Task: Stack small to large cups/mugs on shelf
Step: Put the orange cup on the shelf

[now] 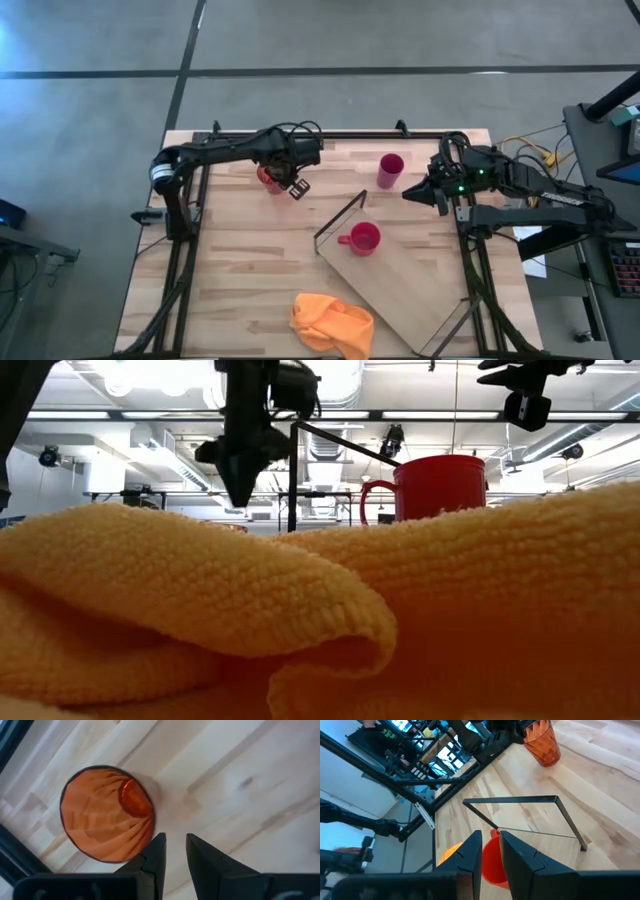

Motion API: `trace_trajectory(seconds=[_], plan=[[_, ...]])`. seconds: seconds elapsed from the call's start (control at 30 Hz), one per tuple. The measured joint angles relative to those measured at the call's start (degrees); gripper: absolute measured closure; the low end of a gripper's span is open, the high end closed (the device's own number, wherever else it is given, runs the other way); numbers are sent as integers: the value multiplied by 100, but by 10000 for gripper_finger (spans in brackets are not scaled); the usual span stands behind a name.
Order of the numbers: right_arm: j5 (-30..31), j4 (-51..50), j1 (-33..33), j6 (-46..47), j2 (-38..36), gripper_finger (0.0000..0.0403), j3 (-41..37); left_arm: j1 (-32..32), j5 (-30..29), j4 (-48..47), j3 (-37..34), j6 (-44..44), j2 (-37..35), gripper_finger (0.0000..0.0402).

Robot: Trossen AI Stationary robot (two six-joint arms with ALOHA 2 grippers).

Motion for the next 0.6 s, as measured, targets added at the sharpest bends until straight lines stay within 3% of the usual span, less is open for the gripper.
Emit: trace_trajectory(seconds=[0.6], plan=[[0, 0, 0, 5, 0, 339, 0, 329, 14, 407, -276, 312, 0, 340]])
